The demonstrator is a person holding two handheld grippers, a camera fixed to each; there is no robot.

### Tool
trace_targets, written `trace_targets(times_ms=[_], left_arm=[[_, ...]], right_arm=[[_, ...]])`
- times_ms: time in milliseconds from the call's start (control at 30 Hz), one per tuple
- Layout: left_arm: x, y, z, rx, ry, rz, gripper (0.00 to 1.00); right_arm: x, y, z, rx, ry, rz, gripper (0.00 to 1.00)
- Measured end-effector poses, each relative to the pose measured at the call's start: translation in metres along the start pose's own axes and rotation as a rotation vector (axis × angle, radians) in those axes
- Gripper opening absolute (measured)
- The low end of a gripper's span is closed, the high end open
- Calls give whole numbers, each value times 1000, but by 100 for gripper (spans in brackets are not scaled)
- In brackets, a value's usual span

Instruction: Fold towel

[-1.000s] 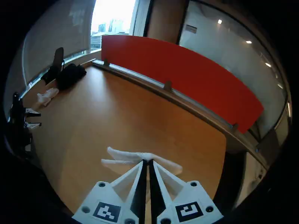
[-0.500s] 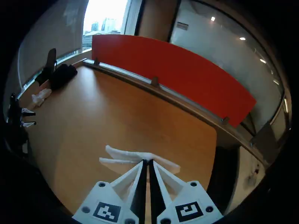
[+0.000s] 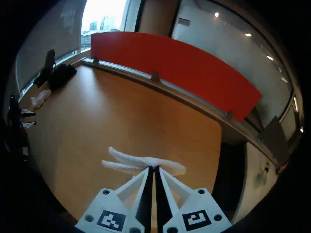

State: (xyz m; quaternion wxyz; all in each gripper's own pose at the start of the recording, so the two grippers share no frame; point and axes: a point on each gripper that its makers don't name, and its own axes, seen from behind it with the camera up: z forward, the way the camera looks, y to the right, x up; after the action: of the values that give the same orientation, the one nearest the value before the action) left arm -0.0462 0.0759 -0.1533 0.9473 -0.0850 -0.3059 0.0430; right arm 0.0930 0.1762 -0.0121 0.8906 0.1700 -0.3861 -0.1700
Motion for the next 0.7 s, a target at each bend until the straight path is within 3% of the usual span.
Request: trace_targets(times_ms=[367,700], left_arm=[[-3,4,-2,-11,-8,11,93],[-2,4,-4,-11,-10,15,93]], right_arm=[[-71,13,-19,-37,-67,94,4],[-132,14,-19,-46,-145,174,4]])
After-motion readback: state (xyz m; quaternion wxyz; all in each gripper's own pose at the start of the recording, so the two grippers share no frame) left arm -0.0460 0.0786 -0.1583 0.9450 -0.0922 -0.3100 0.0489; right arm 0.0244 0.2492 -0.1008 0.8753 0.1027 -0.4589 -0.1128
